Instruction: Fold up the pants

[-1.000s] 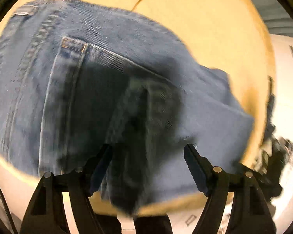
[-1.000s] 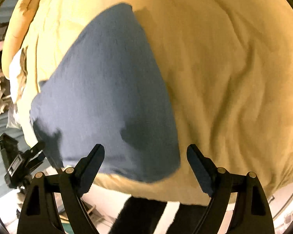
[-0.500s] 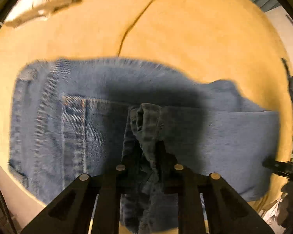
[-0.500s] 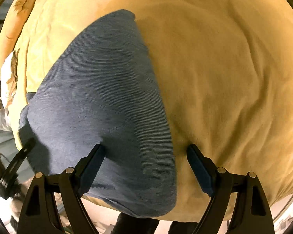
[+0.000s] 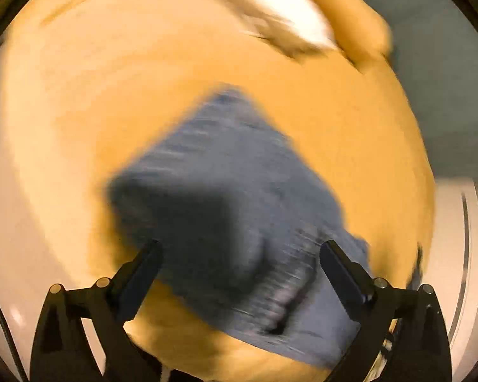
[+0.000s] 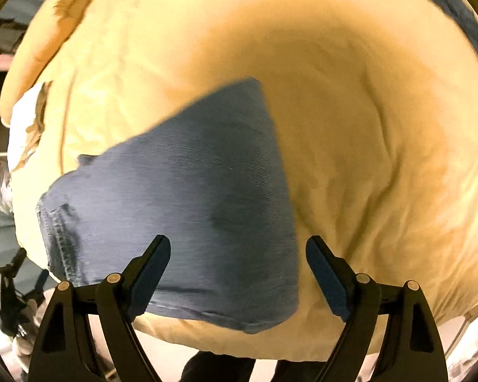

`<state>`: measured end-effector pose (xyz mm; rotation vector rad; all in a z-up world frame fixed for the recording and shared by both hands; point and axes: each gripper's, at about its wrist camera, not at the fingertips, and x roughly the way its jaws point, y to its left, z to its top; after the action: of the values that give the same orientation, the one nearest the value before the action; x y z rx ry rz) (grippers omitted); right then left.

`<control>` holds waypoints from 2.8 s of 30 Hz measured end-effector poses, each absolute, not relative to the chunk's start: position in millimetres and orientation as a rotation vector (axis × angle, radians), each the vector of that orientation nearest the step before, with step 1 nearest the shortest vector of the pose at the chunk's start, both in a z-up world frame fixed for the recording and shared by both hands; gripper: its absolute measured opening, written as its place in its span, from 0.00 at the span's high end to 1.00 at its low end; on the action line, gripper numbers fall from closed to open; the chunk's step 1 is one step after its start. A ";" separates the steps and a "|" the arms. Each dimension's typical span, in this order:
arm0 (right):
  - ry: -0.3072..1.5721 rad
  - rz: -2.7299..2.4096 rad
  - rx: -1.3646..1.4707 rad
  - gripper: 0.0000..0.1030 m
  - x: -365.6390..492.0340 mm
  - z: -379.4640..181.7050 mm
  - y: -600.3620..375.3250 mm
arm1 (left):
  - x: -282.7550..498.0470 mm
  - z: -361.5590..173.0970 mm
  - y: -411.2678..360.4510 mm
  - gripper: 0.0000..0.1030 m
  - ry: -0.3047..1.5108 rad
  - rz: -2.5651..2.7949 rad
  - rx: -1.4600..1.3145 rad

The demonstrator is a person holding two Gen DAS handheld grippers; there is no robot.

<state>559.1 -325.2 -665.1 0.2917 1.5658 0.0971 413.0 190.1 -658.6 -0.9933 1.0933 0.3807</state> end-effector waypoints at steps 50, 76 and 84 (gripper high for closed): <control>1.588 0.320 0.528 0.14 549.8 -672.6 -402.2 | 499.6 -660.8 -142.7 0.54 1.265 -0.362 -0.247; 1.468 0.510 0.541 0.81 561.7 -657.4 -347.9 | 481.7 -582.4 69.1 0.06 1.135 0.186 -0.534; 1.518 0.161 0.658 0.81 527.9 -690.6 -479.0 | 568.7 -604.9 3.7 0.06 1.237 -0.039 -0.634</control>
<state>527.9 -479.0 -690.6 0.6580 1.5183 0.1607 568.7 3.7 -604.9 -0.6336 1.2372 -0.0392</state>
